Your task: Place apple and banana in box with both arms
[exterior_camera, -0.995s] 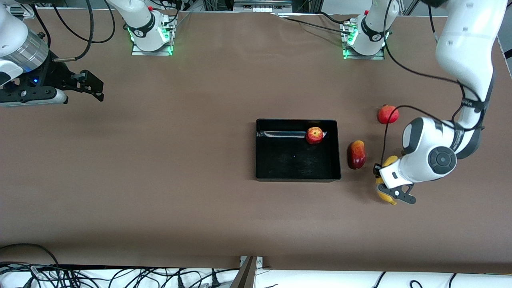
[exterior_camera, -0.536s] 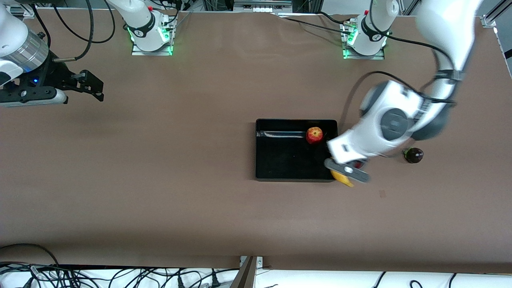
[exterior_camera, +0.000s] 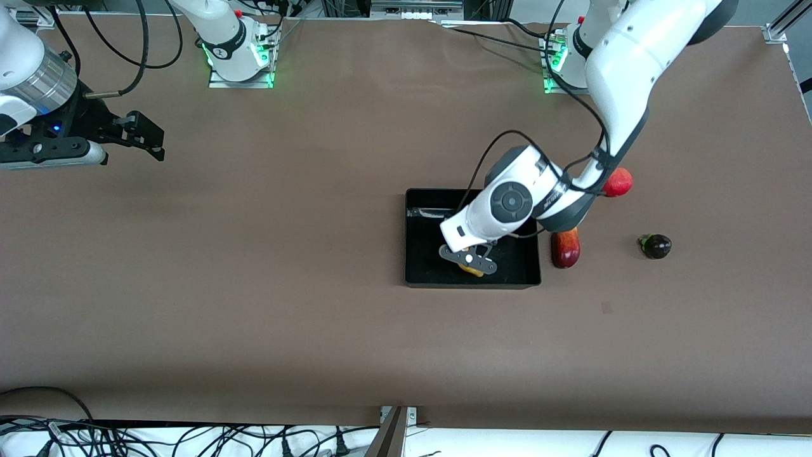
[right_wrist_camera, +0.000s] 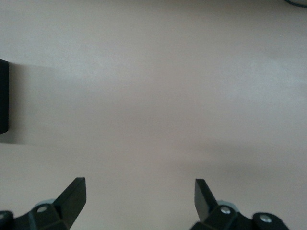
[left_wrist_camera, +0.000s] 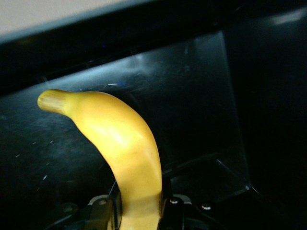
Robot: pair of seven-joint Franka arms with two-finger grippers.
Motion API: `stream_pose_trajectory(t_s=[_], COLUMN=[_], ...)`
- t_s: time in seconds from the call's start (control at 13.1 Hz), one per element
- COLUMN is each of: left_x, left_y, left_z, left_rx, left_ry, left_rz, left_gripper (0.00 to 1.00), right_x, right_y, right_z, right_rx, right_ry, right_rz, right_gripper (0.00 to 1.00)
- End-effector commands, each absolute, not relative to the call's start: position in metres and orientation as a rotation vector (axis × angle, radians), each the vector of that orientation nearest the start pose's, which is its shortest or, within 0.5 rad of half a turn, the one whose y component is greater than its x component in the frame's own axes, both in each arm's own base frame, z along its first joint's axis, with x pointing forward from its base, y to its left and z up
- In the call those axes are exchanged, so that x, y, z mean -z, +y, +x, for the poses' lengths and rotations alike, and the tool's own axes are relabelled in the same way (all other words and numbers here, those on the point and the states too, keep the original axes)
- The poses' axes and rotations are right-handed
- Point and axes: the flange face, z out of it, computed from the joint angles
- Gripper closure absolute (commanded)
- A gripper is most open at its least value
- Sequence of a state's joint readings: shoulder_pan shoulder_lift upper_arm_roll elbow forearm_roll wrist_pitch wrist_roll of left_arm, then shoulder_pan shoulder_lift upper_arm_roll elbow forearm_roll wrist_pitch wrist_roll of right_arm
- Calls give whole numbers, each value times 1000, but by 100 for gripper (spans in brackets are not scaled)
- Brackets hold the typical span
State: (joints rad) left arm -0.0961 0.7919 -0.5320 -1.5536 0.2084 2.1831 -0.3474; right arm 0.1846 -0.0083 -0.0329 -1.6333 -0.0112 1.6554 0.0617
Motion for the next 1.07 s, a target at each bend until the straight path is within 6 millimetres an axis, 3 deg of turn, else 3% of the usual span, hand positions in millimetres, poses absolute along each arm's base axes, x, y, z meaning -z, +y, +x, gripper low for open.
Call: stream_pose_trajectory(t_s=[0.0,0.08,0.23,0.38,0.46,0.69,0.84,0.92,0.99], left_x=[-211,-215,-247,-315,-359,-466,-514,-540,-559], left_y=[-356,-356,-345,-329,-318,-259,-216,-206,-181], left_z=[600,602,614,617,618,626,629,622,621], left_rx=[-237,-226,-161,-134,-125,-169,-202,-152,-112], left_ry=[470,474,445,416,396,277,179,174,158], left_rz=[-3260,-3259,-3267,-3218,-3181,-3096,-3089,-3078,-3075], left_gripper=[23,0,0,0,0,0,0,0,0], right_x=[-612,-612,-612,-612,-612,-612,-612,-612,-612], right_y=[84,83,83,84,83,83,83,84,84], right_z=[554,554,554,554,554,554,554,554,554], right_rx=[61,61,61,61,61,61,60,63,63], right_ry=[-147,-144,-144,-147,-144,-144,-144,-146,-146], right_rz=[-3150,-3150,-3150,-3150,-3150,-3150,-3149,-3149,-3149], right_gripper=[0,0,0,0,0,0,0,0,0])
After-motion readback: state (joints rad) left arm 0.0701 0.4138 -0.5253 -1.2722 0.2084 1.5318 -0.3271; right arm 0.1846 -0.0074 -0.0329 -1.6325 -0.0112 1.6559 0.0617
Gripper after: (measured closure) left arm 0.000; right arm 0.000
